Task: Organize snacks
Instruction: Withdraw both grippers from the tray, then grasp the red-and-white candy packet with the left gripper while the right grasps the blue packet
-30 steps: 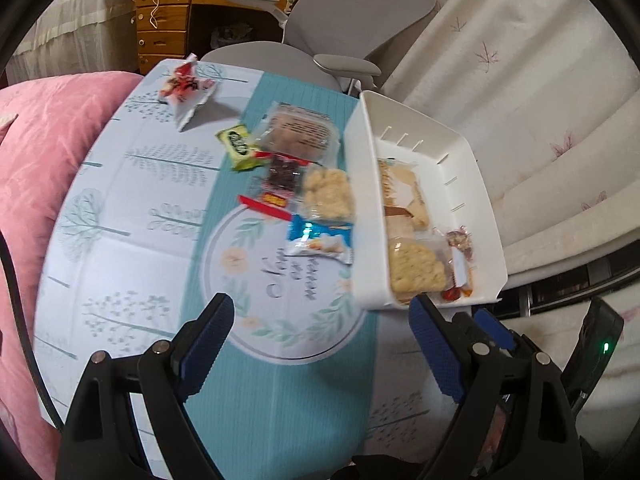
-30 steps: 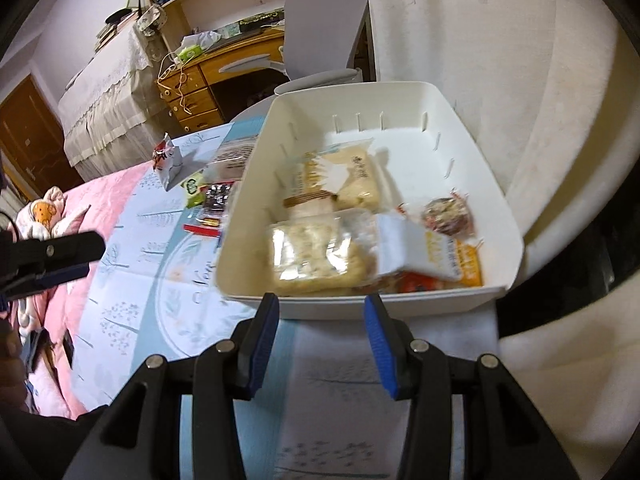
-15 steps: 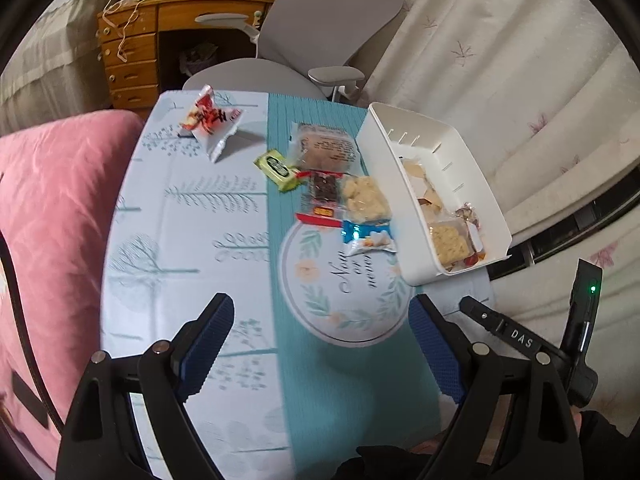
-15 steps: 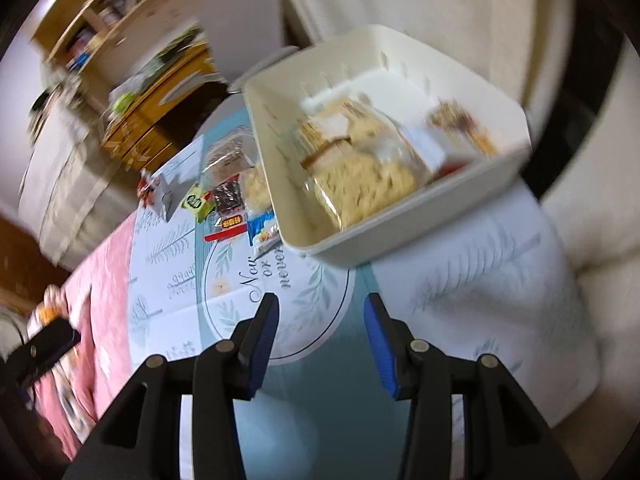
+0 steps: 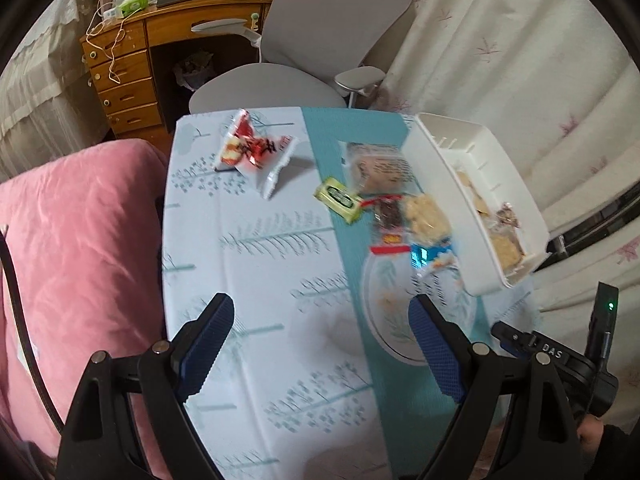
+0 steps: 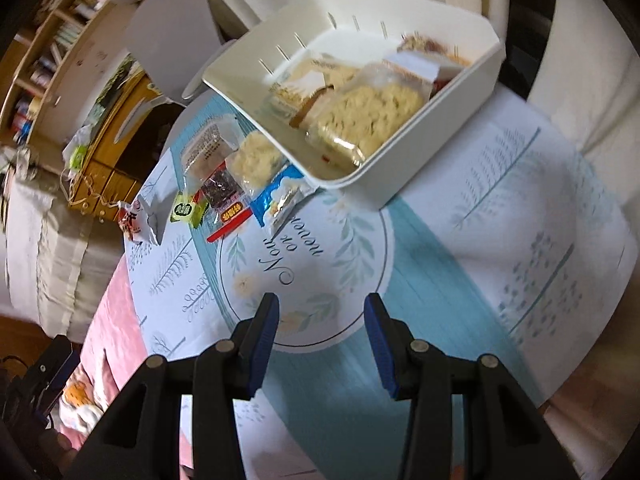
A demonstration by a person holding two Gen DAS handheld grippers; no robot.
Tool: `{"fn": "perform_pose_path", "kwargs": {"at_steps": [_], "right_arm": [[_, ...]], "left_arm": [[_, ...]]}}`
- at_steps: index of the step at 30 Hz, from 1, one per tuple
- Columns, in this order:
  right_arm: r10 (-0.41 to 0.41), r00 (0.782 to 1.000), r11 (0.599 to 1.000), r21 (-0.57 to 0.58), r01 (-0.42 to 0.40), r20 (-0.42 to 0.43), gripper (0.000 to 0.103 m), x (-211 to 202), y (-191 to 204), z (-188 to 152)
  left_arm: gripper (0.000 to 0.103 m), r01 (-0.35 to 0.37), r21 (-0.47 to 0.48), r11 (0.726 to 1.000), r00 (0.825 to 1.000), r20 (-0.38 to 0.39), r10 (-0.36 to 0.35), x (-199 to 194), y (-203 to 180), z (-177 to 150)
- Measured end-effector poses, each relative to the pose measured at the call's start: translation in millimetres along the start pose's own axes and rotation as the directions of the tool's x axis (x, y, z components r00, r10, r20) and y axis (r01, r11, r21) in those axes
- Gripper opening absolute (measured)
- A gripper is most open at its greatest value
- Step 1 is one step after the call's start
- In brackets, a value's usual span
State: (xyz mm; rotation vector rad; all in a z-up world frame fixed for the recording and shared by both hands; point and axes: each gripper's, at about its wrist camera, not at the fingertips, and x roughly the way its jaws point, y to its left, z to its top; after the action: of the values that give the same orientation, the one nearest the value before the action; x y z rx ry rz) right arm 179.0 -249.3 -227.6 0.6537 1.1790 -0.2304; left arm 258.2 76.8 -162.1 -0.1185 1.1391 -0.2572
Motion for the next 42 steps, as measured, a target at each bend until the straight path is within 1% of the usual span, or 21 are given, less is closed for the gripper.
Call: {"fn": "perform_pose_path", "kwargs": {"at_steps": [2, 4, 7, 11, 14, 15, 18, 23, 25, 28, 31, 33, 35, 36, 37, 38, 39, 42], "right_arm": [[-0.018, 1.000, 0.998, 0.063, 0.018, -0.007, 0.044, 6, 3, 0], [-0.020, 1.000, 0.992, 0.125, 0.019, 0.002, 0.044, 13, 7, 1], [-0.037, 0.999, 0.985, 0.171, 0.032, 0.025, 0.044, 22, 16, 4], [-0.037, 0.997, 0.975, 0.220, 0.021, 0.069, 0.044, 33, 25, 9], [-0.042, 0.993, 0.966, 0.257, 0.013, 0.106, 0.044, 41, 31, 13], [-0.049, 0.992, 0.965, 0.261, 0.017, 0.118, 0.044, 44, 34, 14], [-0.063, 0.985, 0.974, 0.225, 0.027, 0.158, 0.044, 53, 47, 19], [-0.084, 0.980, 0.978, 0.204, 0.046, 0.182, 0.045, 71, 60, 24], [-0.091, 0.977, 0.983, 0.177, 0.057, 0.192, 0.045, 80, 66, 26], [-0.100, 0.979, 0.982, 0.174, 0.069, 0.179, 0.046, 95, 68, 27], [-0.121, 0.978, 0.979, 0.184, 0.089, 0.172, 0.050, 109, 67, 28], [-0.135, 0.977, 0.977, 0.190, 0.102, 0.168, 0.051, 117, 67, 29], [-0.144, 0.974, 0.976, 0.190, 0.110, 0.173, 0.051, 120, 67, 31], [-0.151, 0.971, 0.975, 0.188, 0.116, 0.184, 0.052, 120, 68, 31], [-0.158, 0.969, 0.976, 0.181, 0.124, 0.189, 0.052, 121, 69, 32], [-0.164, 0.967, 0.976, 0.174, 0.130, 0.195, 0.052, 122, 71, 34], [-0.166, 0.966, 0.977, 0.169, 0.133, 0.198, 0.053, 123, 72, 35], [-0.191, 0.960, 0.976, 0.148, 0.162, 0.205, 0.053, 125, 75, 40]], "left_arm": [[0.088, 0.003, 0.001, 1.000, 1.000, 0.003, -0.003, 6, 6, 10], [0.088, 0.002, 0.006, 1.000, 1.000, 0.011, -0.002, 15, 13, 25], [0.088, -0.018, -0.001, 1.000, 0.999, 0.033, 0.018, 28, 20, 44], [0.088, 0.006, -0.065, 0.998, 0.998, 0.070, -0.001, 47, 32, 67], [0.088, -0.004, -0.083, 0.997, 0.997, 0.081, 0.011, 66, 39, 82], [0.088, -0.010, -0.088, 0.996, 0.996, 0.083, 0.017, 71, 41, 86], [0.088, -0.015, -0.124, 0.992, 0.996, 0.089, 0.027, 94, 51, 97], [0.088, -0.007, -0.196, 0.981, 0.994, 0.104, 0.028, 126, 63, 105], [0.087, 0.002, -0.244, 0.970, 0.993, 0.117, 0.028, 138, 70, 107], [0.087, 0.013, -0.321, 0.947, 0.990, 0.138, 0.034, 150, 81, 112], [0.087, 0.019, -0.368, 0.930, 0.991, 0.130, 0.031, 162, 88, 117], [0.087, 0.022, -0.392, 0.920, 0.991, 0.130, 0.031, 169, 92, 121], [0.087, 0.014, -0.424, 0.906, 0.990, 0.132, 0.047, 173, 96, 125], [0.087, 0.014, -0.452, 0.892, 0.990, 0.133, 0.052, 177, 100, 126], [0.087, 0.026, -0.477, 0.878, 0.990, 0.132, 0.043, 181, 103, 128], [0.087, 0.032, -0.490, 0.871, 0.991, 0.128, 0.035, 183, 105, 129], [0.087, 0.032, -0.506, 0.862, 0.993, 0.116, 0.031, 188, 107, 131], [0.086, -0.016, -0.512, 0.859, 0.995, 0.077, 0.064, 198, 108, 133]]}}
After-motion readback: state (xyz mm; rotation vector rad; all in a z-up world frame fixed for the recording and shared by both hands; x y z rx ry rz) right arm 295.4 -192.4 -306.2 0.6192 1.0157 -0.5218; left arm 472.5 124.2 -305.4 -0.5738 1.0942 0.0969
